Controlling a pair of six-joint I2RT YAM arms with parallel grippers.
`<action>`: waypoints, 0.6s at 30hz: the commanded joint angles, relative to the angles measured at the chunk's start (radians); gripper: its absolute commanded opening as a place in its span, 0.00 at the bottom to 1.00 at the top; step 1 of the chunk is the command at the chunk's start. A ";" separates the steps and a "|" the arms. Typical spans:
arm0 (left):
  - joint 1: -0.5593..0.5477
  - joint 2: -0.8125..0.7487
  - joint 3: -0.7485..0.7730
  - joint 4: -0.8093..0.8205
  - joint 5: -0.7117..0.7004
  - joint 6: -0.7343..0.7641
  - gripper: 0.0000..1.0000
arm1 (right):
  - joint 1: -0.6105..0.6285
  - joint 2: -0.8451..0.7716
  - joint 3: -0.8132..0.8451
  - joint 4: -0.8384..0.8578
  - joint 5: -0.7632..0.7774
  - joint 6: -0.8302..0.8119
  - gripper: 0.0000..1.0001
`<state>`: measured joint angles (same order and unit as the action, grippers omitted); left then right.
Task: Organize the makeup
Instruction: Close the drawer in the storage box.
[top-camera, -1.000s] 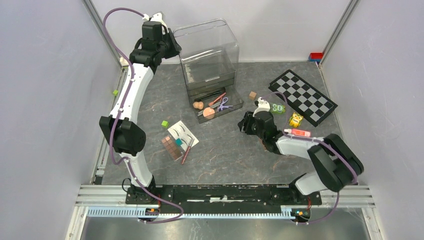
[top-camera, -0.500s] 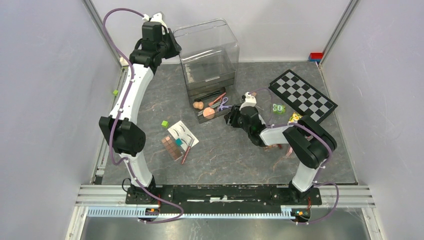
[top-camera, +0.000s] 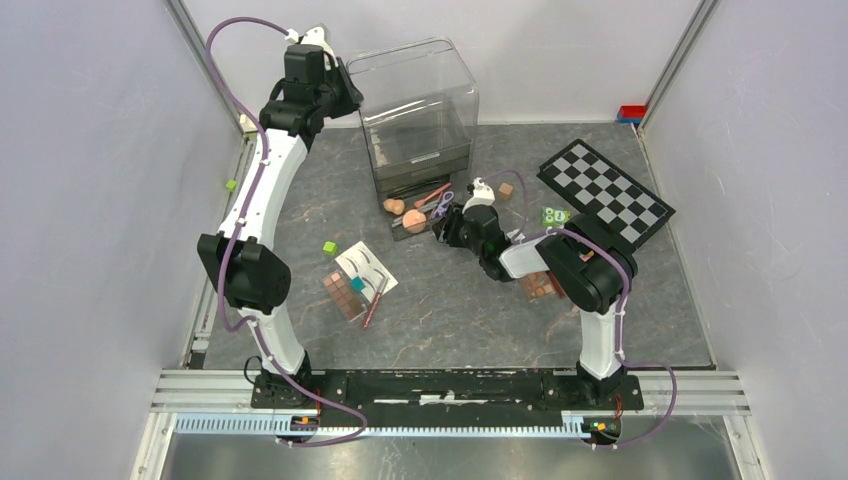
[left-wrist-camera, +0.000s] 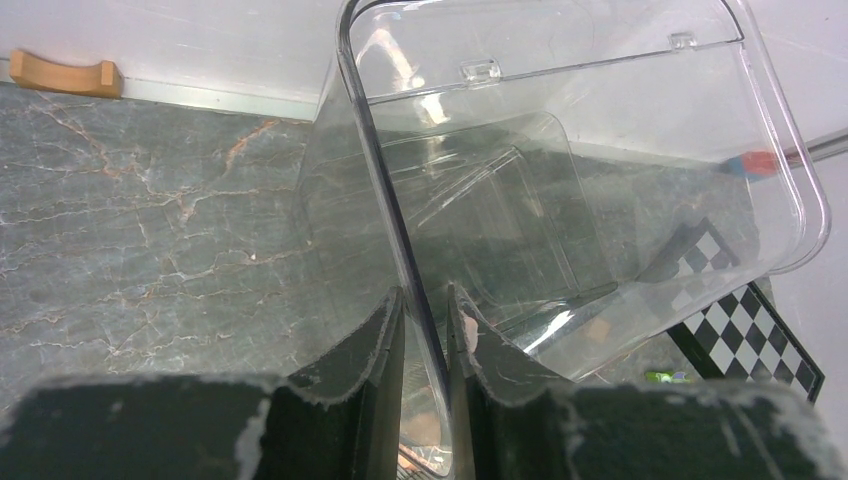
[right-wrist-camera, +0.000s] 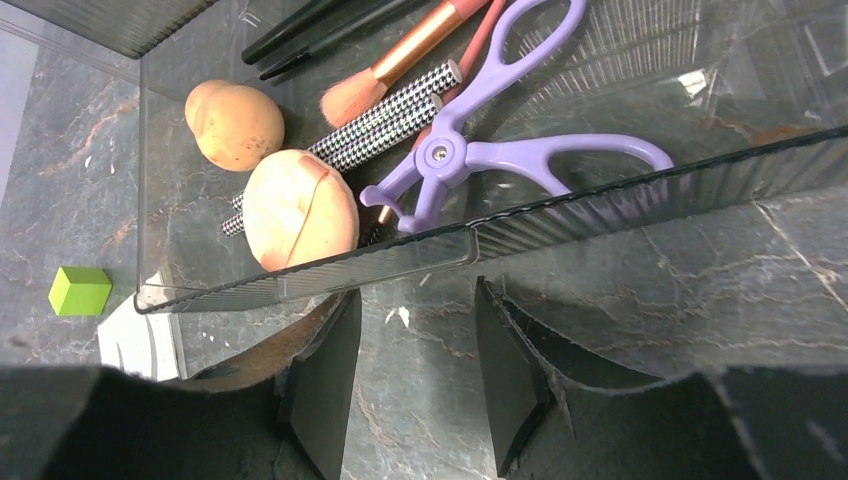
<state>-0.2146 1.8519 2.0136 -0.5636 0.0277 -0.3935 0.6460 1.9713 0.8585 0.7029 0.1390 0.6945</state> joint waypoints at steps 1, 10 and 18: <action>-0.037 -0.006 -0.032 -0.068 0.067 -0.024 0.26 | 0.003 0.032 0.064 0.088 -0.002 0.008 0.52; -0.043 -0.015 -0.052 -0.068 0.079 -0.020 0.25 | 0.003 0.125 0.188 0.101 0.023 -0.001 0.53; -0.043 -0.028 -0.069 -0.068 0.079 -0.016 0.25 | 0.002 0.188 0.259 0.124 0.081 0.011 0.44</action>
<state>-0.2165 1.8343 1.9781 -0.5316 0.0273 -0.3935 0.6468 2.1326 1.0580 0.7624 0.1638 0.6991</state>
